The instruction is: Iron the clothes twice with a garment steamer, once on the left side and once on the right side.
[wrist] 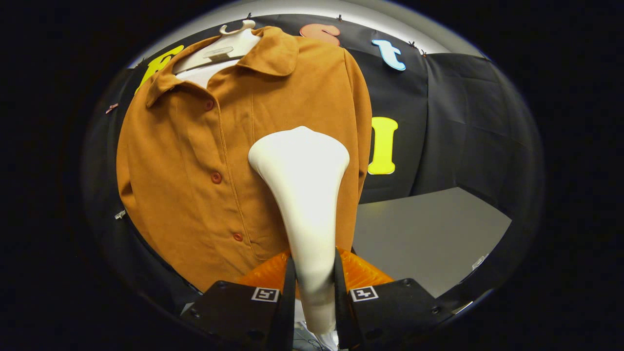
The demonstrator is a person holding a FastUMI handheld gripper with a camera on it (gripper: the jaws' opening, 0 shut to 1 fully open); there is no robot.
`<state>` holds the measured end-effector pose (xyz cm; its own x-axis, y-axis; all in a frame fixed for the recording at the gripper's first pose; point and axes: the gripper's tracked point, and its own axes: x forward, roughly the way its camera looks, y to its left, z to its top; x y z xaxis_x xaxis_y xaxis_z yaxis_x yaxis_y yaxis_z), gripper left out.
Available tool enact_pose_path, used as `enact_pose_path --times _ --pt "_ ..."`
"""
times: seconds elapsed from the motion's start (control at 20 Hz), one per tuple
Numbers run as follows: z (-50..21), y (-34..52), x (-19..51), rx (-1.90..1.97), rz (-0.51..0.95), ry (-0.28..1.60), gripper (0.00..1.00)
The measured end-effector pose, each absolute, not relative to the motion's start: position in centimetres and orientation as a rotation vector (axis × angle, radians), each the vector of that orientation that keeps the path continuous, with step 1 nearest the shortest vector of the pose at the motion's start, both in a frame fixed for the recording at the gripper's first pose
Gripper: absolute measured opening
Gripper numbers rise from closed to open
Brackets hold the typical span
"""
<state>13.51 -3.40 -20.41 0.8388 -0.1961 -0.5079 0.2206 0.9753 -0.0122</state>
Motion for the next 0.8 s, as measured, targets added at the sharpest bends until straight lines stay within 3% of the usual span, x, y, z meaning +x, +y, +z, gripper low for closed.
enact_pose_path --times 0.8 --pt "-30.7 -3.7 9.2 0.094 -0.215 0.772 0.38"
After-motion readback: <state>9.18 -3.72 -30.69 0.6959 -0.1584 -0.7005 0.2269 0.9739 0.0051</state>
